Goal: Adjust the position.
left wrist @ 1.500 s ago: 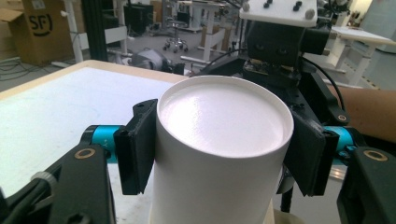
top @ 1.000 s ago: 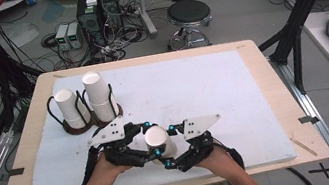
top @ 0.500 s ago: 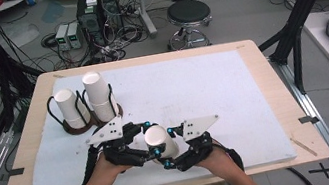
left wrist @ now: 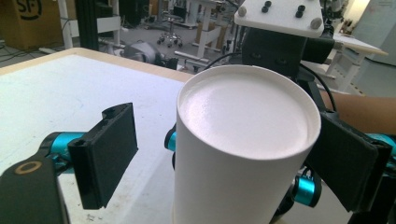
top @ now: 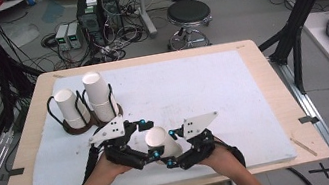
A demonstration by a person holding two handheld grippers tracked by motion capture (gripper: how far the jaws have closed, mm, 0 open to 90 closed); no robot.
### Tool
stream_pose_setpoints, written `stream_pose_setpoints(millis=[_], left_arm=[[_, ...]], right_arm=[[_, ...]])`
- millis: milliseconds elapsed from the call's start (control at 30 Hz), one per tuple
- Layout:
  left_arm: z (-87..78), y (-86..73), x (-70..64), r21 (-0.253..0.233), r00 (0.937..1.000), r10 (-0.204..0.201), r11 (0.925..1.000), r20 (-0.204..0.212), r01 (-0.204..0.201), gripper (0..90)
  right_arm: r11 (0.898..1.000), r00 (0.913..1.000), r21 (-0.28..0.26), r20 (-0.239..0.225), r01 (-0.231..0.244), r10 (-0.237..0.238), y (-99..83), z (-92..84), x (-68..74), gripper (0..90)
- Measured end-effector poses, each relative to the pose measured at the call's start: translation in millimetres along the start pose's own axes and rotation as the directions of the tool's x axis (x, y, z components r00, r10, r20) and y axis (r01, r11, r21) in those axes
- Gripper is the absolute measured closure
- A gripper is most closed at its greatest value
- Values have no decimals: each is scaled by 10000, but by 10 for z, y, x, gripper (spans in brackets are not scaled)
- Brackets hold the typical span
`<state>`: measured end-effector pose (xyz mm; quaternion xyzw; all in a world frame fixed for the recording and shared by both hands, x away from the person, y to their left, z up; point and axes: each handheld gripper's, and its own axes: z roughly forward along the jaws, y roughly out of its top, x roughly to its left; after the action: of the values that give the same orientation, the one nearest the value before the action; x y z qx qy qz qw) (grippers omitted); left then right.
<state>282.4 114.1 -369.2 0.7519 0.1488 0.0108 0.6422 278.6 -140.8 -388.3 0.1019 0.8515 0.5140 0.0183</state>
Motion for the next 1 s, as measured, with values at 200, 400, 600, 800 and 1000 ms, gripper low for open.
stream_pose_setpoints(millis=[200, 400, 600, 800, 1000], left_arm=[[-54, 20, 25, 277, 9997, 123, 9995, 204, -129, 127], [-71, 20, 40, 535, 9995, 168, 9984, 283, -183, 127], [-98, 16, 64, 686, 9995, 188, 9974, 245, -205, 128], [-87, 11, 59, 916, 9992, 304, 9953, 255, -326, 129], [-38, -2, 28, 1268, 9980, 461, 9906, 438, -513, 132]], right_arm=[[9982, 9999, 581, -40, 145, -143, 43, -72, -32, 341], [9894, 9987, 1362, -66, 511, -507, 154, -101, -67, 339], [9720, 9952, 2137, -138, 974, -967, 270, -109, -73, 338], [9257, 9870, 3437, -275, 1581, -1584, 395, -72, -73, 337], [8710, 9799, 4511, -509, 1948, -1929, 500, -9, -61, 333]])
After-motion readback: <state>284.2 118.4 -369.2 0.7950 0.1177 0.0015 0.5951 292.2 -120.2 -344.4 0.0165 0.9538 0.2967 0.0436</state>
